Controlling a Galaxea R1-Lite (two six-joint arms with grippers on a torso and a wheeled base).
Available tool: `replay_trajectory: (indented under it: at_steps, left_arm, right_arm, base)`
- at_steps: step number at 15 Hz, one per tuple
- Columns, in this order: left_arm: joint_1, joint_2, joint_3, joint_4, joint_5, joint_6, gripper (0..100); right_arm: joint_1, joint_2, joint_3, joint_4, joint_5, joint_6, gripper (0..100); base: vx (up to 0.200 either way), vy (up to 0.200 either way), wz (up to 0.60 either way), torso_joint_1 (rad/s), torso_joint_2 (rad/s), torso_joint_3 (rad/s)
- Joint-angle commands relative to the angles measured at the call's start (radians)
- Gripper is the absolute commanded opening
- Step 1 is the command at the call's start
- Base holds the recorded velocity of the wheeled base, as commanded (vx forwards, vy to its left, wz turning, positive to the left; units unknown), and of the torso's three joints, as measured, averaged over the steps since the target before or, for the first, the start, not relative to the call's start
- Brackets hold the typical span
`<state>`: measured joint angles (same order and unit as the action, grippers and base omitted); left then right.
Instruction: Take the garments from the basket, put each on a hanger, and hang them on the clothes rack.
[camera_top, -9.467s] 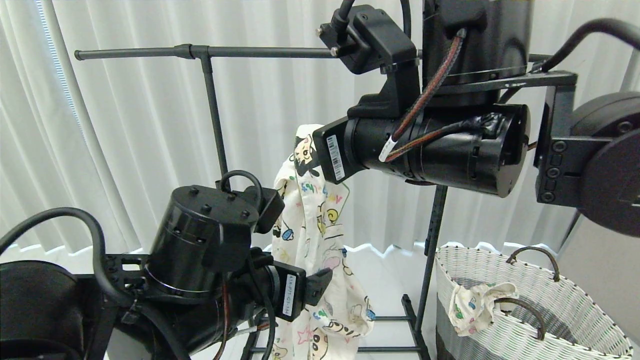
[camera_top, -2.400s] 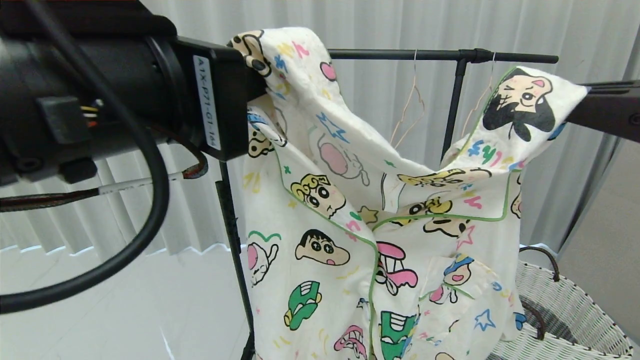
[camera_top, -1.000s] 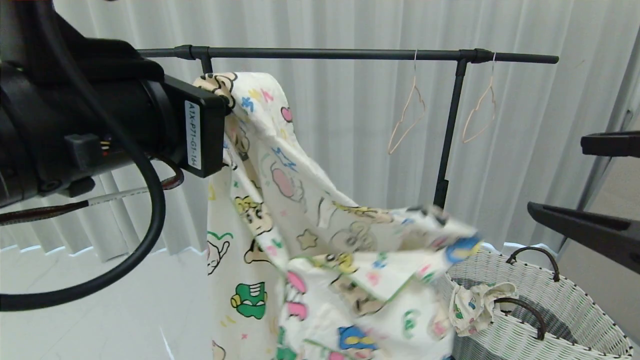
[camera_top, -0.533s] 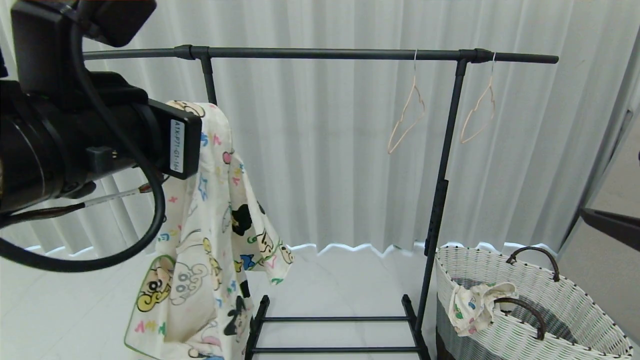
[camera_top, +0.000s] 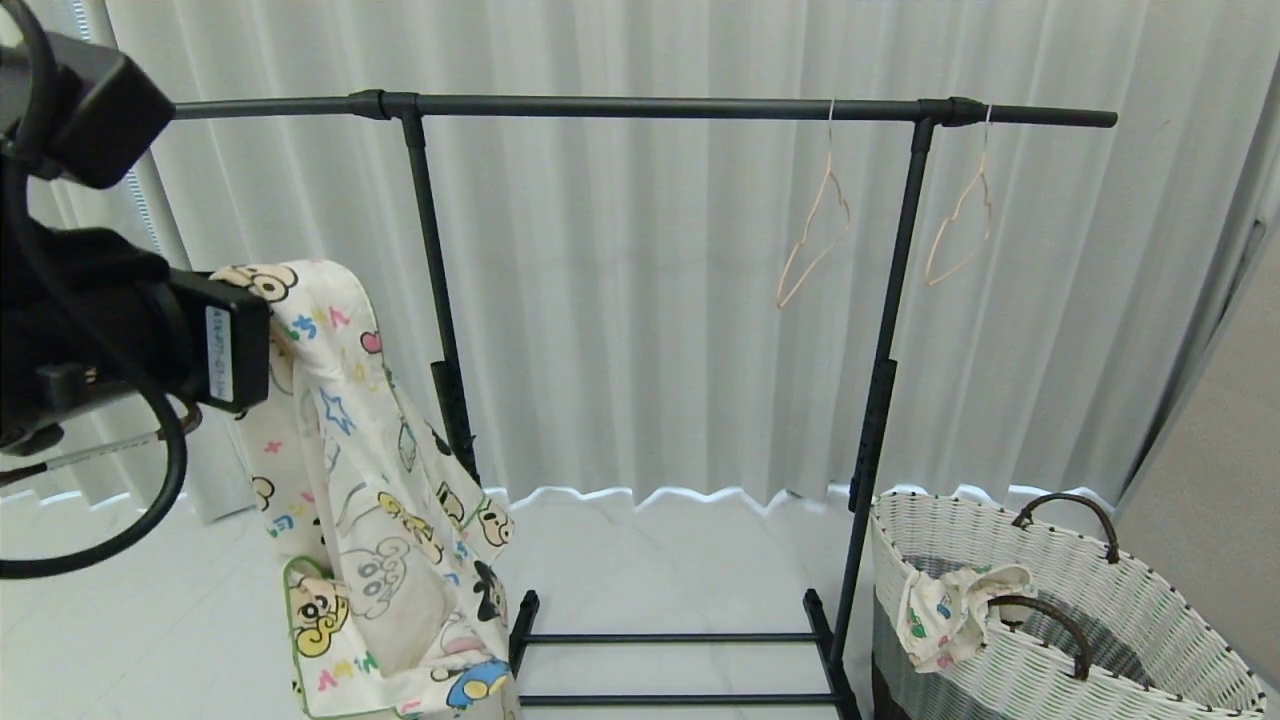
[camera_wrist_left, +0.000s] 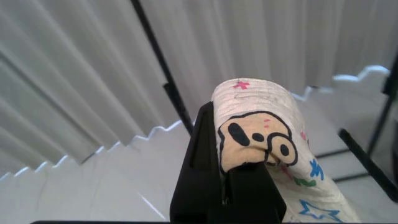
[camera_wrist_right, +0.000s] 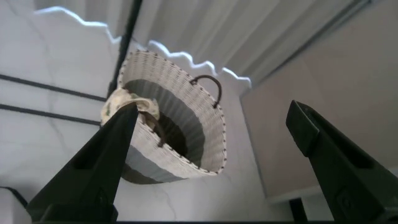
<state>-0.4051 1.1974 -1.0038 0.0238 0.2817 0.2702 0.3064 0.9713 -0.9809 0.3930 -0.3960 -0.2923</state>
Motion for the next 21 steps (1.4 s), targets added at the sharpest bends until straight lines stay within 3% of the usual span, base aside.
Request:
replay_trajectory:
  at_steps: [1, 3, 10, 18, 21]
  left_arm:
    - [0.095, -0.102, 0.106, -0.001, -0.127, 0.001, 0]
    - [0.131, -0.134, 0.152, -0.001, -0.176, 0.001, 0]
    - [0.129, -0.164, 0.202, -0.007, -0.176, 0.044, 0]
    - [0.129, -0.165, 0.203, -0.021, -0.176, 0.046, 0]
    - [0.129, -0.165, 0.203, -0.021, -0.176, 0.046, 0]
  right_arm:
    - [-0.038, 0.003, 0.004, -0.003, -0.001, -0.002, 100]
    - [-0.066, 0.003, 0.004, -0.003, -0.001, -0.001, 100]
    - [-0.087, 0.006, 0.01, -0.005, 0.0, 0.004, 100]
    - [-0.087, 0.003, 0.01, -0.006, 0.003, 0.005, 100]
    - [-0.087, 0.004, 0.018, -0.006, 0.003, 0.015, 100]
  base:
    - [0.0, 0.0, 0.0, 0.0, 0.0, 0.0]
    - [0.0, 0.0, 0.0, 0.0, 0.0, 0.0]
    - [0.0, 0.0, 0.0, 0.012, -0.02, -0.003]
    - [0.0, 0.0, 0.0, 0.148, -0.43, -0.214]
    - [0.0, 0.0, 0.0, 0.347, -0.47, -0.246]
